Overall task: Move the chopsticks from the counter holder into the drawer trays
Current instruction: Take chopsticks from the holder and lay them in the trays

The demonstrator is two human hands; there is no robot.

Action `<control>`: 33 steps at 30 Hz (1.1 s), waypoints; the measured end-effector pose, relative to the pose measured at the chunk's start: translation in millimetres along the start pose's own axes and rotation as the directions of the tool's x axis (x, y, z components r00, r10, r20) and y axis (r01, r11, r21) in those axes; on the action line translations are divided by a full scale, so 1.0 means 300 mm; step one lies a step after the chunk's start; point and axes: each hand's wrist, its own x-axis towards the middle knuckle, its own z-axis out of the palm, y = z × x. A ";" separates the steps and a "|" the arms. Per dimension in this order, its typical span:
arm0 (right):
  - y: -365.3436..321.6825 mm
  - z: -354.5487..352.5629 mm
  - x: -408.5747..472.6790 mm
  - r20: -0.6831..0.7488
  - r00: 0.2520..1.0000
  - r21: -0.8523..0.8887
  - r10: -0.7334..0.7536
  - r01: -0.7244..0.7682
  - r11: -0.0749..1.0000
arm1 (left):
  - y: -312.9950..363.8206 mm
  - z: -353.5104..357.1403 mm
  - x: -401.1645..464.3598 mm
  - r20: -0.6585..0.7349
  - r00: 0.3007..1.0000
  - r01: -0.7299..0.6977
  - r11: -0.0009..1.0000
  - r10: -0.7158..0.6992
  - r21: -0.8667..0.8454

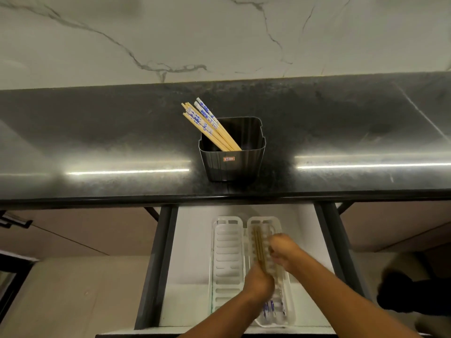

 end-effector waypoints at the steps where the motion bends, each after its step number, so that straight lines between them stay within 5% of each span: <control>1: -0.025 -0.008 -0.011 -0.007 0.999 -0.020 -0.042 0.042 0.999 | 0.027 -0.025 -0.006 -0.042 0.997 -0.063 0.998 0.062 -0.031; 5: -0.148 -0.041 -0.063 -0.027 0.943 -0.092 -0.332 0.329 0.940 | 0.158 -0.156 -0.024 -0.195 0.957 -0.249 0.951 0.213 -0.184; 10: -0.373 -0.036 -0.226 -0.049 0.792 -0.166 -0.608 0.594 0.787 | 0.310 -0.331 -0.048 -0.455 0.826 -0.471 0.851 0.332 -0.233; 18: -0.696 0.038 -0.355 -0.039 0.582 -0.210 -0.812 0.790 0.576 | 0.574 -0.576 -0.084 -0.742 0.627 -0.604 0.750 0.239 -0.269; 26: -0.808 0.140 -0.250 0.134 0.563 -0.504 -0.816 0.747 0.433 | 0.755 -0.684 0.014 -0.667 0.692 -0.541 0.810 0.277 -0.225; 33: -0.790 0.175 -0.164 0.165 0.607 -0.560 -0.778 0.707 0.432 | 0.791 -0.690 0.101 -0.654 0.733 -0.447 0.858 0.189 -0.252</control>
